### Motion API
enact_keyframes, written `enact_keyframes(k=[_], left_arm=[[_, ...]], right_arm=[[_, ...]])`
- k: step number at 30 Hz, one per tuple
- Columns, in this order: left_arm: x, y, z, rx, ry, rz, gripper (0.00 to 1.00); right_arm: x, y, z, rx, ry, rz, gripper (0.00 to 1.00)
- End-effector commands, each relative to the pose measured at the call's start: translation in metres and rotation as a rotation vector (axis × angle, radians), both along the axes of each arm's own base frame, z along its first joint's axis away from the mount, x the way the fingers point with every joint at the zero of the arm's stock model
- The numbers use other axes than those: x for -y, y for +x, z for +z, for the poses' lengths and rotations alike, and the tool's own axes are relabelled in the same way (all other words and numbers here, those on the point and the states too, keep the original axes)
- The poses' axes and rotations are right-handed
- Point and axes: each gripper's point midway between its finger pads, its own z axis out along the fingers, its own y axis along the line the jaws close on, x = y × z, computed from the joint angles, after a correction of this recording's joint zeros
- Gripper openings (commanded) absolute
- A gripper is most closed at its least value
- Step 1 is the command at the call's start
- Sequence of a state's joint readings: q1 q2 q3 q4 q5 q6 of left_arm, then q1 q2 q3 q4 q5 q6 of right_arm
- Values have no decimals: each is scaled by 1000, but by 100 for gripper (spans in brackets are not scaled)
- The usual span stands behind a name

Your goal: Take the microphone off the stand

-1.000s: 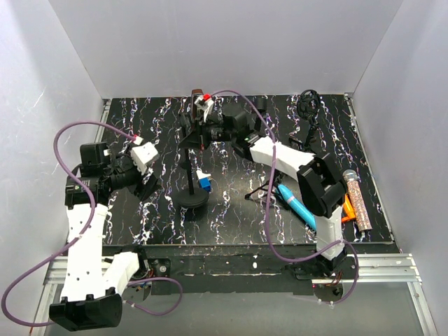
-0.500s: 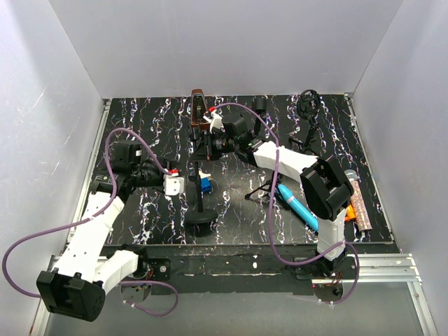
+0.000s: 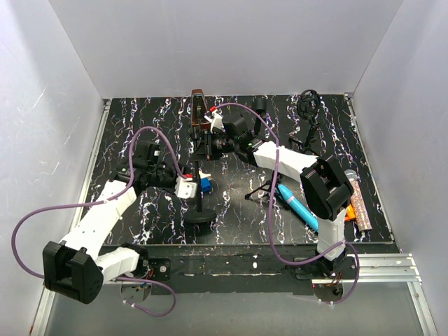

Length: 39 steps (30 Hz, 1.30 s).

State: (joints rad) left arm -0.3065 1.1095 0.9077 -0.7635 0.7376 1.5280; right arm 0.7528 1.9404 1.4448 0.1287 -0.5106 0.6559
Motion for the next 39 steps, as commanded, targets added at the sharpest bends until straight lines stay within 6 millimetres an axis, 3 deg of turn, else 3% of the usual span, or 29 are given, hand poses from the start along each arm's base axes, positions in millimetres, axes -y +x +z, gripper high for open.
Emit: enact_keyframes(k=[1,9,20,24,28,32,35,39], left_arm=[[13,7,3,-4,-8,13,45],[23,11,-7,-1,43,41,36],[6,8,-12,37,102,88,37],[8,9,-17,6,99,105,34],[17,18,-22,-31,88,147,26],[23,35,-18,-46,63,237,0],[20,50,-12,-68,38,359,0],[12,68,3,-169,-66,622,0]], right_arm=[[-4,0,28,-11,71,-12,1],[0,-3,26,-4,67,-13,1],[5,-6,22,-14,57,-21,1],[5,-5,23,-13,59,-21,1],[5,-5,24,-14,61,-22,1],[9,-5,23,-14,57,-27,1],[14,-2,28,4,57,-39,1],[26,5,49,110,71,-56,1]])
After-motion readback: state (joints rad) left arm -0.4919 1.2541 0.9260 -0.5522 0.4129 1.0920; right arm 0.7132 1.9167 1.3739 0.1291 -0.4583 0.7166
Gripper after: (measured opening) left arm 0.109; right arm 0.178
